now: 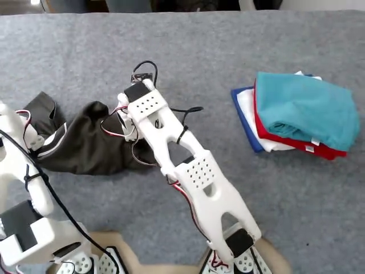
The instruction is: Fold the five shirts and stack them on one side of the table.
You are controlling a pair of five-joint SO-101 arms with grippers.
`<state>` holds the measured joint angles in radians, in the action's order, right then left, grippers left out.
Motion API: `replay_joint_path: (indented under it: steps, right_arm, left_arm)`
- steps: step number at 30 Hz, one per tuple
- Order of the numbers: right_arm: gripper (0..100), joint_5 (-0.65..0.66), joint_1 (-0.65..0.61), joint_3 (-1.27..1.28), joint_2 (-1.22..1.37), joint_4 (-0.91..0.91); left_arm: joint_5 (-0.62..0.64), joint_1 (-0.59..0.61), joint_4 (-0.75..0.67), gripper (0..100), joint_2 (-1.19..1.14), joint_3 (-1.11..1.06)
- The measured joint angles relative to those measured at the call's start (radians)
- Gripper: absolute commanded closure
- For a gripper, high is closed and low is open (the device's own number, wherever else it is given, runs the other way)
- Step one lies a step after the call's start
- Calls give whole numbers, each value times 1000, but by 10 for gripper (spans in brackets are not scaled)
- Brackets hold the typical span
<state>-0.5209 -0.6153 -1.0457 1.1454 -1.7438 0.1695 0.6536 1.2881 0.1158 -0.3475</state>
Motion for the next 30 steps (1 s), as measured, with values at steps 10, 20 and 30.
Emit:
replay_joint_path:
  steps: [10,20,30]
  right_arm:
    - [985,127,18,-163,74,-11]
    - [985,153,89,-176,48,-15]
    - [985,256,236,-175,-117,-14]
  left_arm:
    - [0,-2,0,971,0,0]
    - [0,-2,0,971,0,0]
    - [-3,41,6,971,0,8]
